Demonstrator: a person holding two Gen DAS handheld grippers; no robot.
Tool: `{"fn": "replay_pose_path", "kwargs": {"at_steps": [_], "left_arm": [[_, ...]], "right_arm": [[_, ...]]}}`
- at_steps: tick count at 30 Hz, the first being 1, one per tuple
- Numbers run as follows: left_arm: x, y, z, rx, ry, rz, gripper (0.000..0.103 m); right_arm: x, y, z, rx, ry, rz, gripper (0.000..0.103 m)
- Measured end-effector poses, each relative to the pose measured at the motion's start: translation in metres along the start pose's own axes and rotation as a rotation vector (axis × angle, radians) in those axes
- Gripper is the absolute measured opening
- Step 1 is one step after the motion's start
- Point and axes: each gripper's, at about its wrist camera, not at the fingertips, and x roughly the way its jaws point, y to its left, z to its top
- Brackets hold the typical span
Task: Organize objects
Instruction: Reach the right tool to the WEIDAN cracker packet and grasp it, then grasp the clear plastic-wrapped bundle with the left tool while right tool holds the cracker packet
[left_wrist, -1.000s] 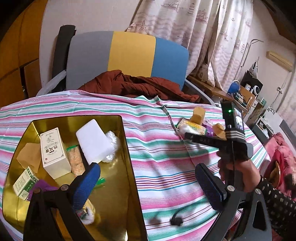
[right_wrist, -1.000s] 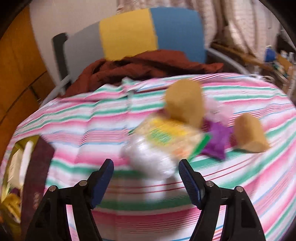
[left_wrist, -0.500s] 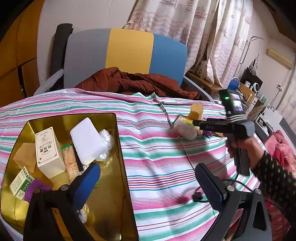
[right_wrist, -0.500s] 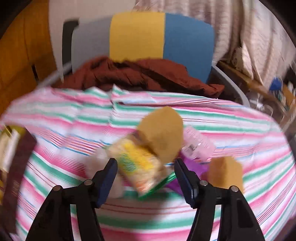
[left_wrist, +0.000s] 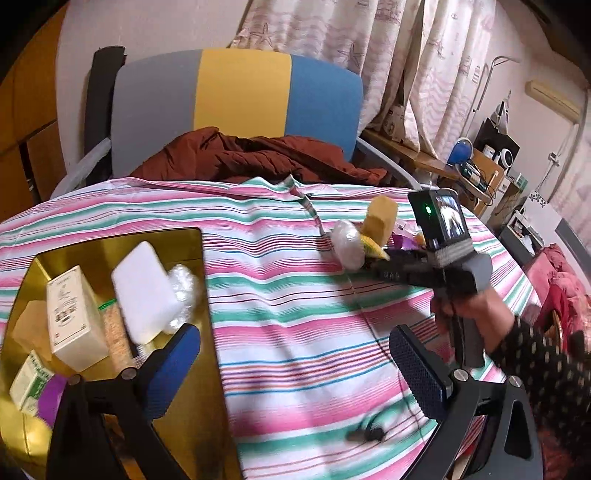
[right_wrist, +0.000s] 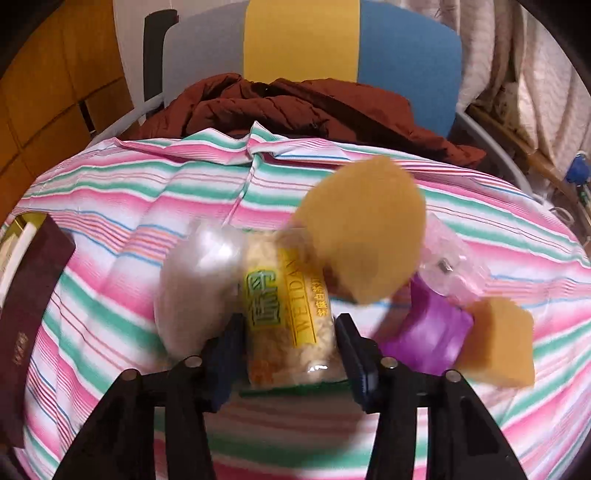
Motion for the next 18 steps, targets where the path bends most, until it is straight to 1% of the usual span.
{"fn": "replay_pose_path", "kwargs": {"at_steps": [4,8,13,15,18], "left_arm": [[0.023,-0.008,0.013,-0.013,0.027,-0.006,0.103],[0.051,-0.022,0.027,0.006,0.050,0.016,0.103],[0.094,-0.038,0.044,0.011,0.092,0.033,0.103],[0.108,-0.046,0.051,0.024,0.091,0.025,0.103],[0.134,-0.063,0.062,0.070,0.085,0.035,0.103]], "right_arm": [[-0.015,-0.001,-0.019,0.107,-0.045,0.027,0.049],[-0.030,-0.003,-0.040,0.183,-0.092,-0.012,0.048],[-0.036,-0.024,-0.053,0.319,-0.122,-0.032,0.048],[-0.037,-0.031,-0.058,0.363,-0.138,-0.025,0.048],[-0.036,-0.036,-0.062,0.399,-0.153,-0.024,0.048]]}}
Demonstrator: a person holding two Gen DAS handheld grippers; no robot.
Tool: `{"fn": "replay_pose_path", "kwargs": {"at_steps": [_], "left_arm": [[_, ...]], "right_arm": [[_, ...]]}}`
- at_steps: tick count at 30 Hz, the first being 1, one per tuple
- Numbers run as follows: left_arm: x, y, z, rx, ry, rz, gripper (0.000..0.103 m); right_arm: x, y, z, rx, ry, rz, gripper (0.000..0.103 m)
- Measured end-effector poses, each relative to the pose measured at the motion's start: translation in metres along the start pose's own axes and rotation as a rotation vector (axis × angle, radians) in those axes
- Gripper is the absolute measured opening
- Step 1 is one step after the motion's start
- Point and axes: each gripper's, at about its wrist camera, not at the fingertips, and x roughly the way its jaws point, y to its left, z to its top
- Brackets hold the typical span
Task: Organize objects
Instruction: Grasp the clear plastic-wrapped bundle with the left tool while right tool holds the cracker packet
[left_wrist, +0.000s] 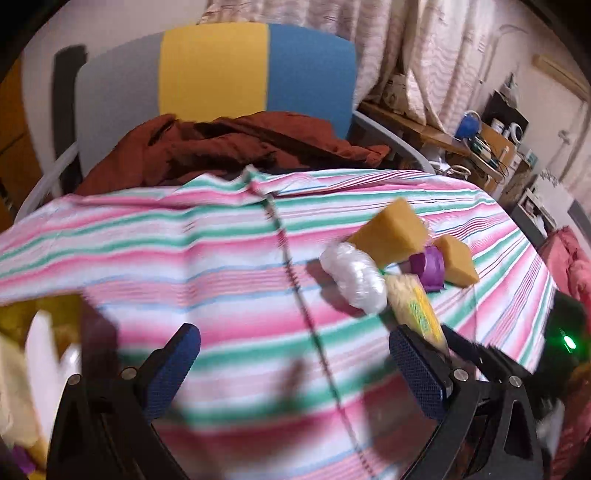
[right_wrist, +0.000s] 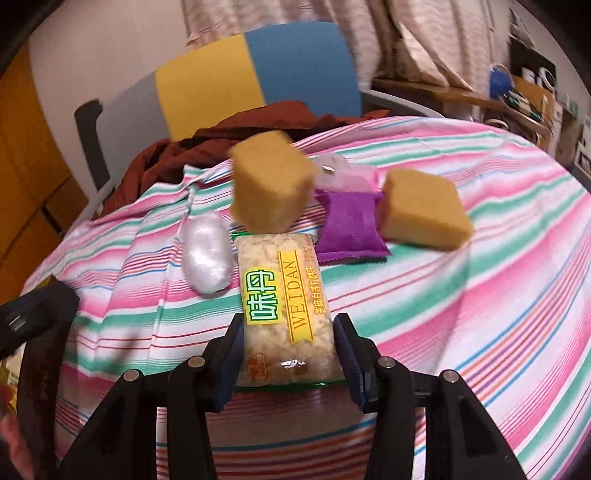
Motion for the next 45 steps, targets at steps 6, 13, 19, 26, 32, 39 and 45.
{"fn": "replay_pose_path", "kwargs": {"at_steps": [6,13,19,26,32,39,45], "left_arm": [[0.036,-0.022,0.017,0.007,0.030,-0.020,0.103],[0.070,-0.038,0.033,0.003,0.051,-0.038,0.093],[0.093,-0.048,0.028,0.075,0.088,-0.025,0.058],[0.084,-0.041,0.010,0.132,0.007,0.000,0.033],[0.067,-0.028,-0.007,0.111,-0.037,-0.004,0.032],[0.048,-0.023,-0.023,0.137,-0.075,0.025,0.032],[0.036,-0.007,-0.041,0.120,-0.076,0.038,0.032]], "right_arm": [[-0.005,-0.013,-0.004,0.070,-0.042,-0.068,0.048],[-0.005,-0.023,-0.005,0.131,-0.069,-0.070,0.048],[-0.006,-0.022,-0.006,0.124,-0.074,-0.079,0.048],[-0.005,-0.019,-0.007,0.108,-0.079,-0.099,0.048],[-0.004,-0.015,-0.007,0.084,-0.076,-0.129,0.048],[-0.003,-0.010,-0.006,0.055,-0.074,-0.165,0.048],[-0.005,-0.006,-0.006,0.029,-0.080,-0.184,0.048]]}}
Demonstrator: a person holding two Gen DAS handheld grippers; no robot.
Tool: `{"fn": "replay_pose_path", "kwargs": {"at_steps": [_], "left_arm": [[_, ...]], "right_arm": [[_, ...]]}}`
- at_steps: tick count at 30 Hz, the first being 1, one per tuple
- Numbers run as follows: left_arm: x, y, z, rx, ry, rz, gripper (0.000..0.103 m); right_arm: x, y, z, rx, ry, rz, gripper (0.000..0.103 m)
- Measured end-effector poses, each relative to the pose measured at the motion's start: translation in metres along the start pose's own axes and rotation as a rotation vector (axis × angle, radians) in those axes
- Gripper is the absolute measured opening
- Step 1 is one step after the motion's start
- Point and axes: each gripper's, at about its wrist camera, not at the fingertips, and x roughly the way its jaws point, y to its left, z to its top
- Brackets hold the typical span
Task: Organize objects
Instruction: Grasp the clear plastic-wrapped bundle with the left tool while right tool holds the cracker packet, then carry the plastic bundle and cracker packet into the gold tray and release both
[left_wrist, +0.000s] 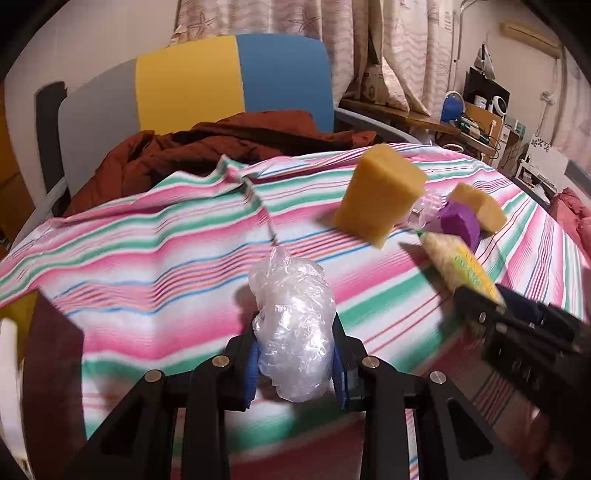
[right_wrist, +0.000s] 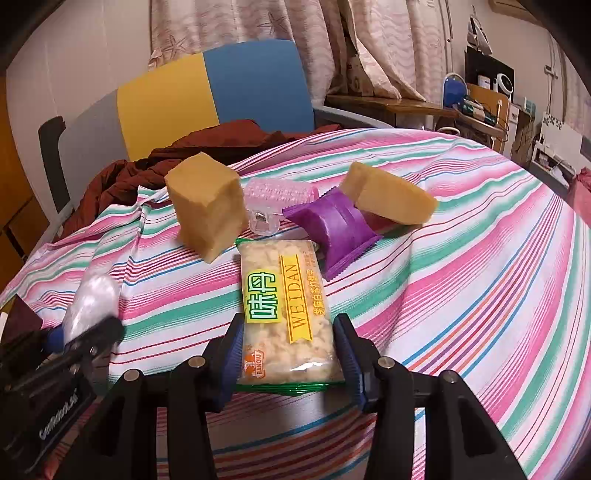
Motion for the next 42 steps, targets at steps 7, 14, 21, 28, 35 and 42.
{"fn": "replay_pose_path", "kwargs": {"at_steps": [7,14,21,28,35,42], "left_arm": [[-0.015,0.012,-0.013,-0.044,-0.019,0.015,0.032],[-0.039,0.008,-0.024,-0.022,-0.065,0.013,0.032],[-0.080,0.011,-0.037,-0.030,-0.091,-0.038,0.032],[-0.130,0.036,-0.053,-0.080,-0.129,-0.056,0.032],[-0.161,0.073,-0.077,-0.141,-0.128,-0.014,0.032],[-0.193,0.116,-0.097,-0.215,-0.153,0.050,0.032]], "right_arm": [[-0.013,0.012,-0.002,-0.062,-0.048,-0.027,0.048],[-0.031,0.027,-0.008,-0.114,-0.068,-0.011,0.048],[-0.053,0.039,-0.019,-0.140,-0.054,0.024,0.048],[-0.074,0.065,-0.031,-0.157,-0.027,0.104,0.047],[-0.097,0.107,-0.035,-0.209,-0.015,0.241,0.047],[-0.127,0.160,-0.043,-0.299,-0.002,0.414,0.047]]}}
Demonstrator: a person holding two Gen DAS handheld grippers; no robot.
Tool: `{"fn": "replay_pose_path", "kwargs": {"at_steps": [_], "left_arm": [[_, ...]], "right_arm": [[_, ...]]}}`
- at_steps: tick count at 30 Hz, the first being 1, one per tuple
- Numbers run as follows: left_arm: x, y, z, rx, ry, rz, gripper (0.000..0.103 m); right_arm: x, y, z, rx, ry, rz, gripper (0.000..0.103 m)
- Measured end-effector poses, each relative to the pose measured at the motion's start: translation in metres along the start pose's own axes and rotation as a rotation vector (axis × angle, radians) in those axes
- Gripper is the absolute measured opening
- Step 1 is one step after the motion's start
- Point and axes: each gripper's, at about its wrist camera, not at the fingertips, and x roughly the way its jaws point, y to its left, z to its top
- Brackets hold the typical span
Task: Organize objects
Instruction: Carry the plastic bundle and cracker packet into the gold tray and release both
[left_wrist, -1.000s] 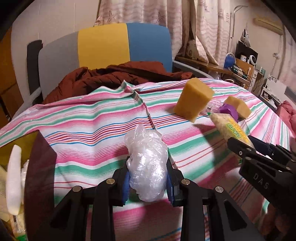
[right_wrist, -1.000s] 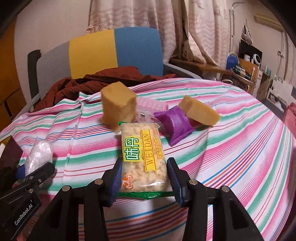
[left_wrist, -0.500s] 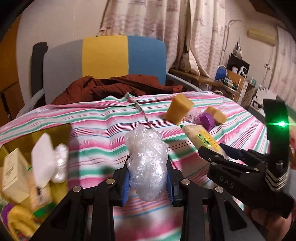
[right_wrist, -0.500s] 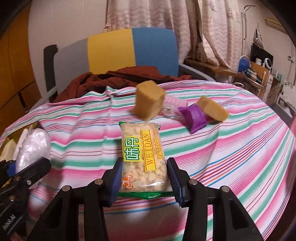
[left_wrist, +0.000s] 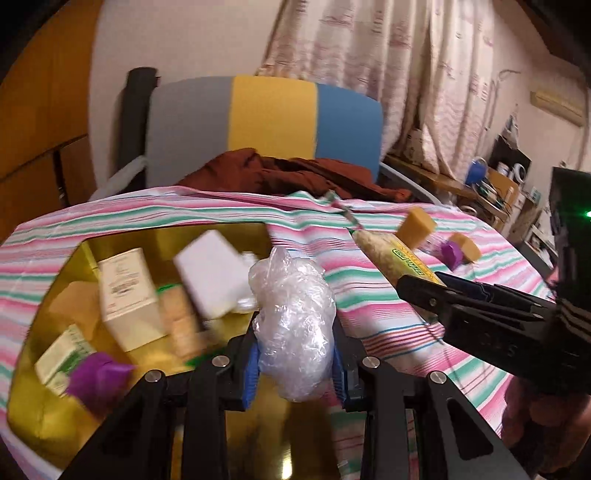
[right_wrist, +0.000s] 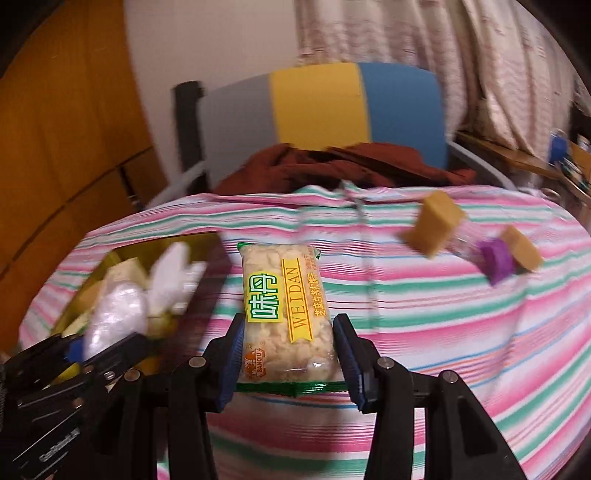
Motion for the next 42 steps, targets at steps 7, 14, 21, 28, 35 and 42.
{"fn": "replay_pose_path", "kwargs": {"at_steps": [7,14,21,28,35,42], "left_arm": [[-0.021,0.058,-0.003,-0.094,-0.014,0.102,0.033],[-0.029,0.098,-0.014,-0.137,0.018,0.184,0.033],[-0.014,0.110,-0.022,-0.123,0.102,0.177,0.033],[-0.009,0.112,-0.019,-0.178,0.111,0.151,0.082],[-0.027,0.111,-0.011,-0.164,0.044,0.226,0.096],[-0.039,0.101,-0.001,-0.162,-0.003,0.254,0.103]], "right_arm": [[0.003,0.054,0.002,-0.061,0.049,0.139,0.048],[0.010,0.083,-0.006,-0.100,0.097,0.201,0.048],[0.023,0.096,-0.015,-0.117,0.147,0.201,0.048],[0.026,0.101,-0.021,-0.120,0.172,0.219,0.048],[0.025,0.098,-0.020,-0.102,0.160,0.222,0.048],[0.020,0.083,-0.016,-0.056,0.131,0.207,0.048]]}}
